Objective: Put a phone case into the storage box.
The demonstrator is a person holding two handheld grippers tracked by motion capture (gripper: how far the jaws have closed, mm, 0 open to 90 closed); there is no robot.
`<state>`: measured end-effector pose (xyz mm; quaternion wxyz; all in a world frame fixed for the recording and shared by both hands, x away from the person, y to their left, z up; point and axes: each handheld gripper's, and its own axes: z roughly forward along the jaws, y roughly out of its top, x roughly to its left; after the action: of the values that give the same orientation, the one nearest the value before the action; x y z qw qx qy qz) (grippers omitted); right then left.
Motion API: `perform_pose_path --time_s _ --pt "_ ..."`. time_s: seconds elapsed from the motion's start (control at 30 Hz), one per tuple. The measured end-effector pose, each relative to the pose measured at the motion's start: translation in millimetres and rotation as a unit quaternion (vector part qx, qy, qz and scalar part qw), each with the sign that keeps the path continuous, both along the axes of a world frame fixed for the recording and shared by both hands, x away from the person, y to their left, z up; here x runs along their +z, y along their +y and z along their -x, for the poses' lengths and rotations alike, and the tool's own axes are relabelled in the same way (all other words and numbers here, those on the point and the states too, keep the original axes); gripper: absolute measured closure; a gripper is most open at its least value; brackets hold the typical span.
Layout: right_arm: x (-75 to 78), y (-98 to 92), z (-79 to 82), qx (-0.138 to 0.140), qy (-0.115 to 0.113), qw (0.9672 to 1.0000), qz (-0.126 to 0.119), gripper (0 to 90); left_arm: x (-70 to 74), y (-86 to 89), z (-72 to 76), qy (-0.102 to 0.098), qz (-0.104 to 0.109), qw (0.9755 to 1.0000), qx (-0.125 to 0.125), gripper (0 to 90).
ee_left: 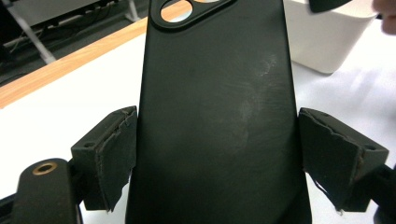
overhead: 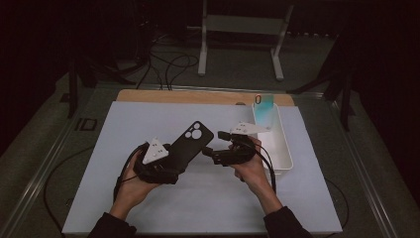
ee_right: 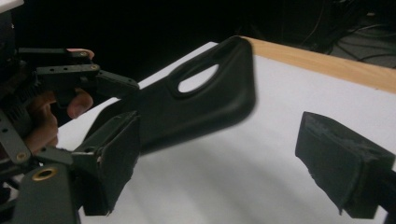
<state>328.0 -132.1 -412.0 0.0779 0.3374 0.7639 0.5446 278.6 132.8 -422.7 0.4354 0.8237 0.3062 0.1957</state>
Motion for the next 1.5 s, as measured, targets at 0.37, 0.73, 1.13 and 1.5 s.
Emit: perform_pose_path --time_s 0.37,0.73,1.13,1.5 --pt "-2.2 7.5 -3.8 0.033 0.05 0.9979 -0.025 43.9 -2.6 -15.2 4.0 -0.013 0.001 0.9999 -0.004 15.7" --pt "0.3 13.6 -3.8 0.047 0.075 0.9952 -0.042 64.4 -7.2 -22.2 5.4 -0.017 -0.019 0.9997 0.001 15.7" --pt "3.2 24.1 3.4 0.078 0.08 0.9924 -0.051 85.4 -12.0 -29.2 3.7 -0.002 -0.052 0.9987 0.002 15.3" --pt "6.7 18.6 3.7 0.075 0.057 0.9952 -0.028 85.6 -13.9 -8.6 -4.6 0.044 0.008 0.999 0.001 13.4"
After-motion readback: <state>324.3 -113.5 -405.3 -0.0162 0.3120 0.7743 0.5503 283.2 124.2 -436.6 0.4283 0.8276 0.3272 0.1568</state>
